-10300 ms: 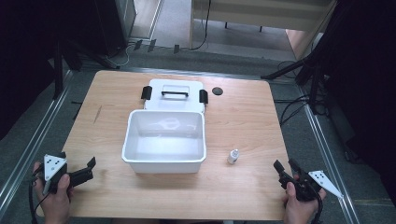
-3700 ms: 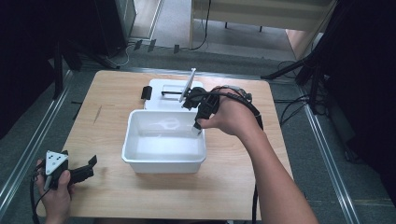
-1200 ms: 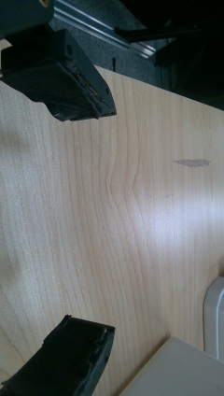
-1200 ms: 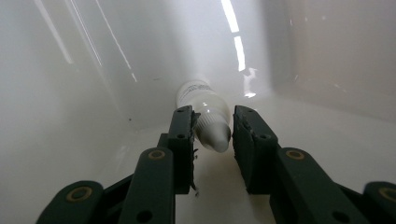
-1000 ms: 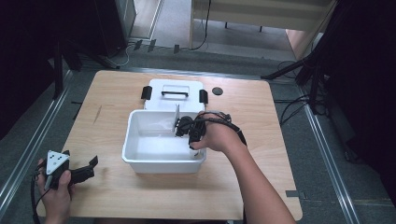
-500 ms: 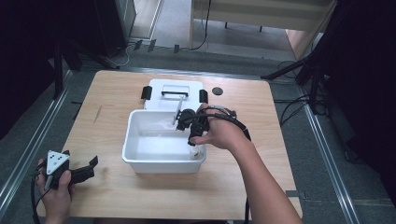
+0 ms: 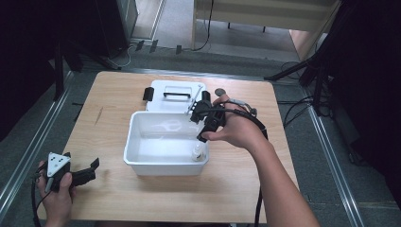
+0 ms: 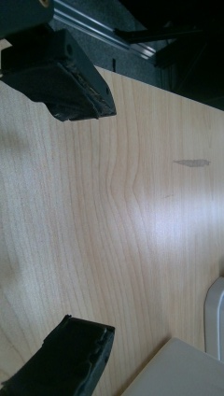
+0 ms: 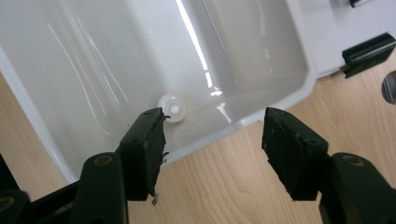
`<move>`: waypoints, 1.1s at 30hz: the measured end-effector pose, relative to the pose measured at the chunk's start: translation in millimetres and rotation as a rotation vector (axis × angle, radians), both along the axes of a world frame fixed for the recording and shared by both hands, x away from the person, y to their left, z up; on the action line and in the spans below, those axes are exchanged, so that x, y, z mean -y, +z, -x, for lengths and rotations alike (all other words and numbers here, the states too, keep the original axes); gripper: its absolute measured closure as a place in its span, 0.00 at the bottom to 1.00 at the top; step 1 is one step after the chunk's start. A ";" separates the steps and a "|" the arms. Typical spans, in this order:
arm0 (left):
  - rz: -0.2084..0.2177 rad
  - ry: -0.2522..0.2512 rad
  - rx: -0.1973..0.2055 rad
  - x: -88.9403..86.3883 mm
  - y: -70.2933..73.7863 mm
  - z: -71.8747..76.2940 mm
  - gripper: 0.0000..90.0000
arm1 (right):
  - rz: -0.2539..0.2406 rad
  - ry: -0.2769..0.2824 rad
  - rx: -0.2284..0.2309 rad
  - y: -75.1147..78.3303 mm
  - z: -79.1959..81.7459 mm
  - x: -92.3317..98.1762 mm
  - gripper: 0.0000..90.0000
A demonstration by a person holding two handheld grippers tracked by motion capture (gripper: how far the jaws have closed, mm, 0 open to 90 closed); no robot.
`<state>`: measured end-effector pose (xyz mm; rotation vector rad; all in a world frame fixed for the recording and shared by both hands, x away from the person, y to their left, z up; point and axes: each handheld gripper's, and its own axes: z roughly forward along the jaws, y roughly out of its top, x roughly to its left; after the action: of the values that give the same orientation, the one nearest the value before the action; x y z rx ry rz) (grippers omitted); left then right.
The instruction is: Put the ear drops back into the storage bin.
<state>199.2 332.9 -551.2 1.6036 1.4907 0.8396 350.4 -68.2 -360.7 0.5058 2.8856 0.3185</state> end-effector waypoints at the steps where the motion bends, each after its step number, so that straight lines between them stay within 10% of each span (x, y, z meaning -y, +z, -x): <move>1: -0.001 0.000 0.000 0.0 0.0 0.0 0.00 | -0.003 -0.006 0.001 1.2 0.0 3.0 0.44; 33: -0.008 -0.002 0.001 0.4 -0.1 0.2 0.00 | 0.016 -0.199 0.024 -23.9 8.0 106.4 0.39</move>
<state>199.0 332.5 -551.3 1.6098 1.4870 0.8460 342.5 -174.6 -384.7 0.7738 2.7824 0.2682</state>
